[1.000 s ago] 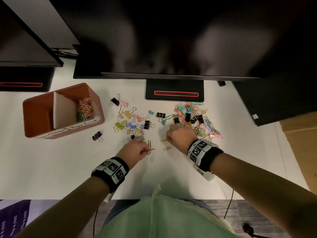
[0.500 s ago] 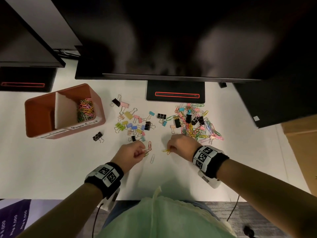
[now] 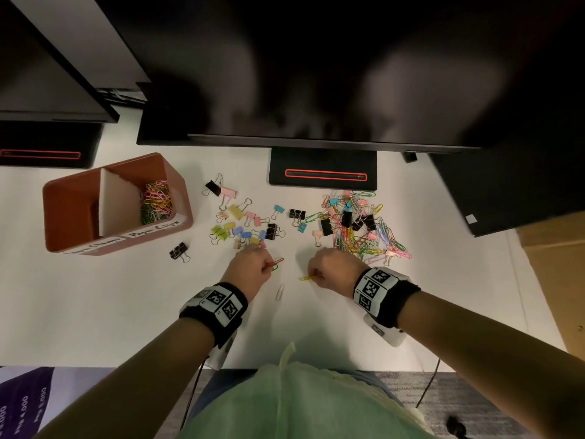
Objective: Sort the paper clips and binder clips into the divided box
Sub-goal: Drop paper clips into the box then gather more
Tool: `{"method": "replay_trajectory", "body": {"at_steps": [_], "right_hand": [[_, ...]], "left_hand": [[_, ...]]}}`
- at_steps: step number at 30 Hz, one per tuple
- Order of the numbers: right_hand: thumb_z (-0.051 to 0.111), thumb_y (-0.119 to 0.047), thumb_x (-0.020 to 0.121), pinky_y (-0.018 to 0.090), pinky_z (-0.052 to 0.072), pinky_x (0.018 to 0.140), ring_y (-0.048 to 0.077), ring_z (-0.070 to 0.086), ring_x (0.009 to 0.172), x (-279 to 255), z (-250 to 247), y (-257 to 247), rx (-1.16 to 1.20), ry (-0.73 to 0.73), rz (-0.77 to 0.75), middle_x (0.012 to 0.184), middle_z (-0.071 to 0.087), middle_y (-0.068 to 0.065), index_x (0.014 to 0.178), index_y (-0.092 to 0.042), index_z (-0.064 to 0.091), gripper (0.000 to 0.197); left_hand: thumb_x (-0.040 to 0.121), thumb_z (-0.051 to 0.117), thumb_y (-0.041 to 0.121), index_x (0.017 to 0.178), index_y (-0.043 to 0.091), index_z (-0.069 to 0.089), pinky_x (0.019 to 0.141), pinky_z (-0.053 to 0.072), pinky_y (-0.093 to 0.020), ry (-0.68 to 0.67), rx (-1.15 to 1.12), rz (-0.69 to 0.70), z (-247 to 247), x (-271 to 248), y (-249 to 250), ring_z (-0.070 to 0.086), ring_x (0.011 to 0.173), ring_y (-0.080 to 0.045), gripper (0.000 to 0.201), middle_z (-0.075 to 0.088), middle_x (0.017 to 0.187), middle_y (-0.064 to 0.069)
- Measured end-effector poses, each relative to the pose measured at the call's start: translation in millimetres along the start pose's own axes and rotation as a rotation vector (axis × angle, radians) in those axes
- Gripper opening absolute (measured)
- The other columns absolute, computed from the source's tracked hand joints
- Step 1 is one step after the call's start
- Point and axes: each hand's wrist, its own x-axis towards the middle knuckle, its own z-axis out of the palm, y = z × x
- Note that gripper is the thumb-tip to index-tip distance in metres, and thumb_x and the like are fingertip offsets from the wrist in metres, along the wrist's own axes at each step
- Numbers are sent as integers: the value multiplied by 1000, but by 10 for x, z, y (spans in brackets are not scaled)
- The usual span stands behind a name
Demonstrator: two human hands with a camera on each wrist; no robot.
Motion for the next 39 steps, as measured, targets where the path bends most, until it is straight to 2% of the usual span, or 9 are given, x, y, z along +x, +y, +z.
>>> {"method": "replay_trajectory", "body": {"at_steps": [5, 8, 10, 14, 18, 23, 29, 34, 39], "right_hand": [[47, -17, 92, 39, 50, 83, 26, 56, 102, 15, 12, -11, -55, -31, -77, 108, 59, 8, 104, -12, 64, 21], [47, -20, 94, 34, 48, 78, 26, 57, 98, 52, -1, -107, -43, -59, -168, 105, 61, 9, 105, -12, 63, 21], [48, -20, 94, 38, 49, 81, 29, 57, 100, 125, 26, -225, -37, -60, -240, 107, 62, 11, 110, -11, 62, 23], [48, -22, 95, 42, 48, 87, 31, 54, 109, 287, 127, -443, -127, -111, -303, 114, 61, 12, 121, -13, 56, 29], [44, -22, 96, 43, 48, 85, 33, 54, 105, 345, 125, -525, -160, -98, -274, 110, 58, 13, 112, -10, 62, 27], [46, -19, 95, 45, 49, 85, 32, 54, 104, 355, 160, -547, -148, -83, -229, 115, 51, 11, 106, -8, 65, 24], [47, -19, 93, 38, 45, 86, 29, 53, 105, 327, 146, -601, -116, -96, -136, 111, 60, 11, 108, -10, 61, 22], [51, -20, 90, 33, 46, 82, 25, 56, 101, 334, -27, -701, -3, -37, -52, 107, 63, 7, 105, -13, 63, 20], [55, -18, 89, 37, 49, 83, 22, 59, 90, 581, -640, -1256, 104, 272, -156, 98, 65, 7, 98, -13, 64, 14]], "left_hand": [[81, 66, 11, 90, 5, 67, 80, 47, -27, 25, -46, 37, -22, -72, -224, 51, 79, -17, 11, 49, 103, -4], [82, 64, 10, 89, 6, 65, 74, 47, -30, 45, -11, 88, -44, -140, -346, 52, 77, -19, 8, 55, 97, -7], [82, 64, 9, 88, 6, 65, 69, 45, -28, 59, 12, 118, -71, -181, -402, 52, 76, -20, 7, 57, 92, -8], [80, 65, 10, 84, 8, 65, 65, 50, -34, 81, 99, 172, -135, -236, -483, 56, 78, -27, 5, 62, 82, -7], [83, 62, 13, 87, 7, 65, 65, 42, -29, 72, 139, 154, -191, -248, -519, 56, 82, -28, 8, 63, 83, -9], [88, 52, 15, 98, 5, 62, 73, 46, -35, -40, 161, 114, -256, -243, -578, 56, 88, -28, 17, 61, 94, -12], [87, 53, 13, 98, 4, 61, 76, 46, -32, -84, 87, 115, -287, -240, -651, 56, 86, -26, 17, 59, 94, -11], [81, 63, 9, 89, 8, 65, 73, 49, -27, 96, -107, 94, -642, -339, -726, 55, 73, -16, 8, 57, 80, 0], [82, 64, 4, 87, 8, 65, 63, 44, -4, 320, -332, 40, -1487, -474, -835, 59, 66, 7, 7, 62, 74, 8]]}}
